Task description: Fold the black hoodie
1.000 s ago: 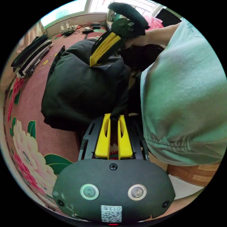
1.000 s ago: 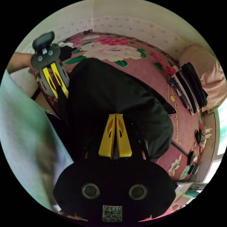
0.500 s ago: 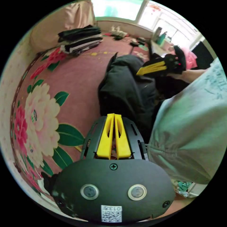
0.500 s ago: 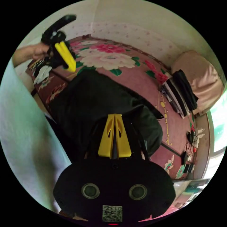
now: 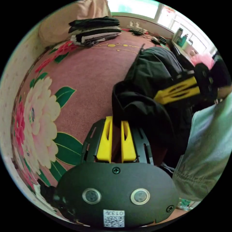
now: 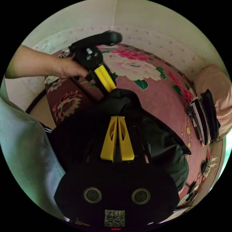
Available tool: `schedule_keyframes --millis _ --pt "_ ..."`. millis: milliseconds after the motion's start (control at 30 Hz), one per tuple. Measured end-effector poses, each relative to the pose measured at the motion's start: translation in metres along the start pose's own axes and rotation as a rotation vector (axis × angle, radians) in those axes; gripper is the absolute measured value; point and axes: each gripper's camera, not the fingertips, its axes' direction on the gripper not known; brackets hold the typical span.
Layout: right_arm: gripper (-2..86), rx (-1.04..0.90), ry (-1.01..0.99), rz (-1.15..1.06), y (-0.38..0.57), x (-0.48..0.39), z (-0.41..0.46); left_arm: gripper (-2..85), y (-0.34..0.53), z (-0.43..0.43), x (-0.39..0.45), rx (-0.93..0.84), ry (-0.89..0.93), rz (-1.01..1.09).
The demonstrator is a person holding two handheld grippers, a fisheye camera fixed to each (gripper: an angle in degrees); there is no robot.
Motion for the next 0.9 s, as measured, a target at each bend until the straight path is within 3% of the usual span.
schedule_keyframes --millis 100,233,333,400,467,567,600,667,767,900 --pt "0.1 -0.013 0.016 -0.006 0.005 -0.006 0.025 5.2 0.011 0.021 -0.039 0.040 0.250 -0.213" --pt "0.0 -0.047 -0.013 0.017 -0.012 0.000 0.033 4.7 0.022 0.019 -0.042 0.060 0.355 -0.236" --pt "-0.1 -0.039 -0.068 0.015 -0.021 0.011 0.003 2.0 0.036 -0.024 -0.013 0.076 0.068 -0.118" --pt "-0.2 0.088 -0.032 0.131 -0.018 0.030 -0.028 0.6 0.052 -0.067 0.017 0.284 -0.129 -0.074" --pt "-0.1 0.107 0.084 0.201 -0.018 0.044 -0.037 0.2 0.047 -0.077 0.043 0.348 -0.139 0.006" --pt "-0.1 0.054 0.238 0.253 -0.017 0.064 -0.027 -0.1 0.018 -0.051 0.090 0.236 -0.136 0.170" --pt "-0.2 -0.006 0.299 0.234 -0.015 0.068 -0.015 -0.2 0.010 -0.031 0.104 0.131 -0.223 0.219" --pt "-0.2 -0.126 0.416 0.244 -0.004 0.078 0.012 -0.3 0.010 -0.009 0.110 0.084 -0.310 0.237" --pt "-0.1 -0.143 0.272 0.287 0.022 0.103 0.052 -0.4 0.017 0.009 0.101 0.125 -0.230 0.137" --pt "-0.1 -0.096 0.240 0.347 0.027 0.116 0.072 -0.4 0.009 0.011 0.119 0.107 -0.286 0.105"
